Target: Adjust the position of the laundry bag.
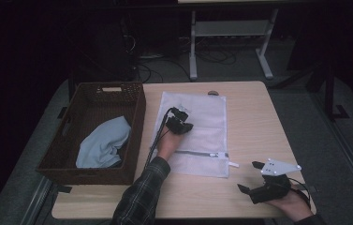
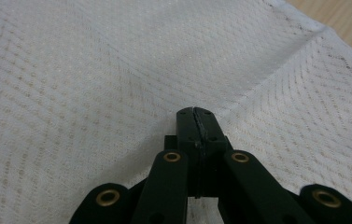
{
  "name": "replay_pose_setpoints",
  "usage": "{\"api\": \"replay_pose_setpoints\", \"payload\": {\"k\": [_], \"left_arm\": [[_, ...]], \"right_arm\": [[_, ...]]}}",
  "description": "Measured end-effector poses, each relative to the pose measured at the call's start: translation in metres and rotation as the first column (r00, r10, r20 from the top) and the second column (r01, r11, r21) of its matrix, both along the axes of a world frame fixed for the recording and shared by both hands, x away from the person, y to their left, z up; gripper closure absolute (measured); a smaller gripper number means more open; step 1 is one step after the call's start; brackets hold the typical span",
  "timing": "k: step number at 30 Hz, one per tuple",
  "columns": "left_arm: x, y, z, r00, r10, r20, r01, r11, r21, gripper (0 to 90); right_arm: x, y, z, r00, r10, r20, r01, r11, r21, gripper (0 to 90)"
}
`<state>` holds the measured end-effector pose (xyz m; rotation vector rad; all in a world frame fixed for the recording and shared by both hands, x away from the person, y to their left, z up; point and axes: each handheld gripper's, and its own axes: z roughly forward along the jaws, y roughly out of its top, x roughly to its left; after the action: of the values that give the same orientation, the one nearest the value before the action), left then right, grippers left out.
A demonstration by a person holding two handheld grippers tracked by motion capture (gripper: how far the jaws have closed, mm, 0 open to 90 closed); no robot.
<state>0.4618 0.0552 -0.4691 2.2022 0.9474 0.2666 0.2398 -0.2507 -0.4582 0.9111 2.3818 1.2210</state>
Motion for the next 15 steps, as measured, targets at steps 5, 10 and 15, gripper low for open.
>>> {"api": "replay_pose_setpoints", "payload": {"k": [5,10,15], "left_arm": [[-0.002,-0.009,0.0,0.9997,-0.024,-0.004,0.024,0.9997,-0.008,90.0],[-0.004,-0.019,0.0,0.9983,-0.057,-0.006,0.057,0.9983,-0.008,90.0],[-0.006,-0.027,-0.001,0.9967,-0.081,-0.008,0.081,0.9967,-0.01,90.0]], "right_arm": [[0.0,0.0,0.0,1.0,0.0,-0.001,0.0,1.0,0.0,1.9],[0.0,0.0,0.0,1.0,-0.001,0.0,0.001,1.0,0.001,1.9],[0.0,0.0,0.0,1.0,0.0,0.0,0.0,1.0,0.0,1.9]]}}
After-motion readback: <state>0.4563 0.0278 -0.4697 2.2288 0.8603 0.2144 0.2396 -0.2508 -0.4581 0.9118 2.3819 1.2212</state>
